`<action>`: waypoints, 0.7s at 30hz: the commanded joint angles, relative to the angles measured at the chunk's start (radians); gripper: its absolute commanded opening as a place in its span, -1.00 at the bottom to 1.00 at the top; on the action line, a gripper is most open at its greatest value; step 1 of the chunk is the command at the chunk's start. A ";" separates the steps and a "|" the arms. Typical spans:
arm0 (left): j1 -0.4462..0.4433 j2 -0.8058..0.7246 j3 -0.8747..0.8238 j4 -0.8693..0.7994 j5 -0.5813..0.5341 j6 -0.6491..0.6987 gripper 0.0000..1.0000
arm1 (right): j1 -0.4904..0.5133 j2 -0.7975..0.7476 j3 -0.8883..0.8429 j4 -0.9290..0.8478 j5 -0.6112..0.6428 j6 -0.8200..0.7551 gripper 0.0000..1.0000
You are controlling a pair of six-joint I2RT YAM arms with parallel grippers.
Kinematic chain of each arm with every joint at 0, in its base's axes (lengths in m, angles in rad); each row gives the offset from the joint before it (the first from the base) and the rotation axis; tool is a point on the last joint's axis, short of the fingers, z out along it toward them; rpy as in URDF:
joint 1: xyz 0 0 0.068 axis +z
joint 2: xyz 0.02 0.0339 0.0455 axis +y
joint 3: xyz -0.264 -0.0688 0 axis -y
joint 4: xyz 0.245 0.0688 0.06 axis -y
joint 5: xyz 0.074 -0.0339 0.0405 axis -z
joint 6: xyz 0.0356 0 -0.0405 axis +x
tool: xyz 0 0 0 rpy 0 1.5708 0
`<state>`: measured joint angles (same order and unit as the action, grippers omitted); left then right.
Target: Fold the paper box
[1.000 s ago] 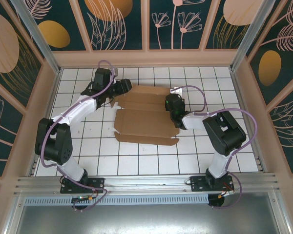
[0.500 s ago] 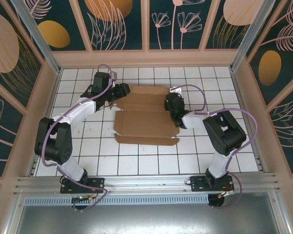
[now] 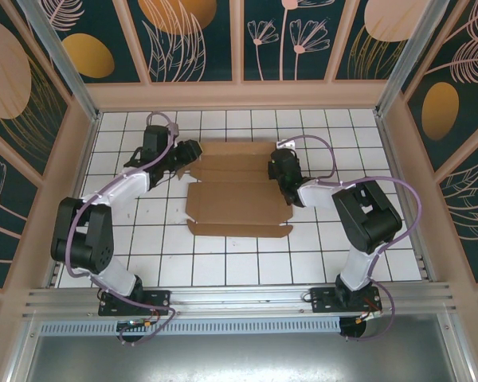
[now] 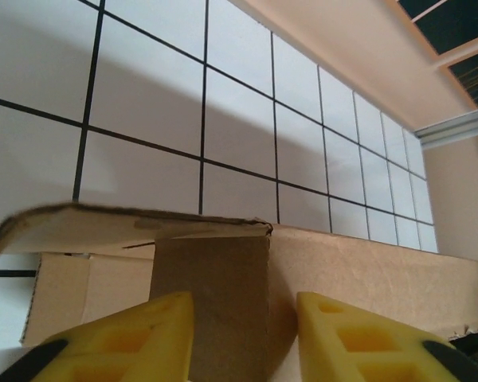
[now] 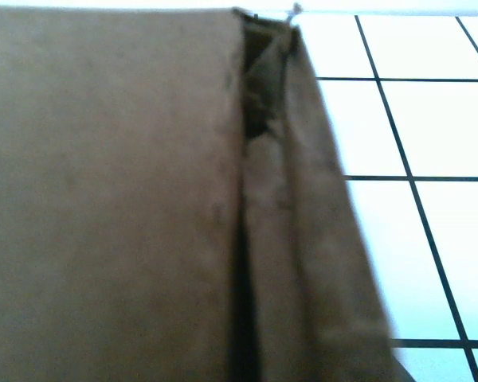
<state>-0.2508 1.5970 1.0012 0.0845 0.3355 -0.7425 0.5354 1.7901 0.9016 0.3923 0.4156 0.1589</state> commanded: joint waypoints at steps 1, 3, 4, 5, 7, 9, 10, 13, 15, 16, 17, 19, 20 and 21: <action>-0.011 -0.041 -0.117 -0.015 -0.085 -0.047 -0.30 | -0.020 0.045 0.020 -0.082 -0.010 0.031 -1.00; -0.041 -0.074 -0.165 -0.011 -0.133 -0.040 -0.31 | -0.018 0.047 0.024 -0.082 -0.009 0.032 -1.00; -0.055 -0.086 -0.186 -0.006 -0.149 -0.039 -0.31 | -0.018 0.049 0.024 -0.083 -0.009 0.032 -1.00; -0.066 -0.089 -0.201 -0.005 -0.160 -0.038 -0.30 | -0.018 0.050 0.024 -0.084 -0.009 0.032 -1.00; -0.097 -0.079 -0.219 -0.008 -0.184 -0.031 -0.29 | -0.018 0.051 0.023 -0.082 -0.008 0.033 -1.00; -0.127 -0.055 -0.221 -0.017 -0.218 -0.019 -0.29 | -0.018 0.051 0.021 -0.083 -0.010 0.033 -1.00; -0.139 -0.041 -0.223 -0.011 -0.228 -0.016 -0.29 | -0.018 0.049 0.020 -0.084 -0.012 0.034 -1.00; -0.154 0.008 -0.208 0.012 -0.228 -0.024 -0.30 | -0.018 0.047 0.020 -0.088 -0.012 0.034 -1.00; -0.156 0.036 -0.191 0.006 -0.239 -0.026 -0.30 | -0.018 0.043 0.019 -0.091 -0.011 0.035 -1.00; -0.156 0.043 -0.185 -0.003 -0.250 -0.025 -0.31 | -0.018 0.041 0.018 -0.090 -0.007 0.036 -1.00; -0.156 0.038 -0.189 -0.001 -0.254 -0.024 -0.31 | -0.018 0.039 0.018 -0.094 -0.007 0.036 -1.00; -0.156 -0.012 -0.214 0.015 -0.289 -0.023 -0.27 | -0.019 0.034 0.022 -0.098 -0.007 0.032 -1.00; -0.155 -0.045 -0.219 0.016 -0.319 -0.020 -0.23 | -0.018 0.032 0.023 -0.099 -0.006 0.031 -1.00; -0.154 -0.088 -0.224 0.025 -0.340 -0.016 -0.19 | -0.019 0.030 0.025 -0.099 -0.005 0.030 -1.00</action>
<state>-0.3897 1.5375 0.8410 0.2909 0.0536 -0.7765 0.5224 1.8027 0.9165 0.3882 0.4179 0.1593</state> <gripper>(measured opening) 0.397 0.098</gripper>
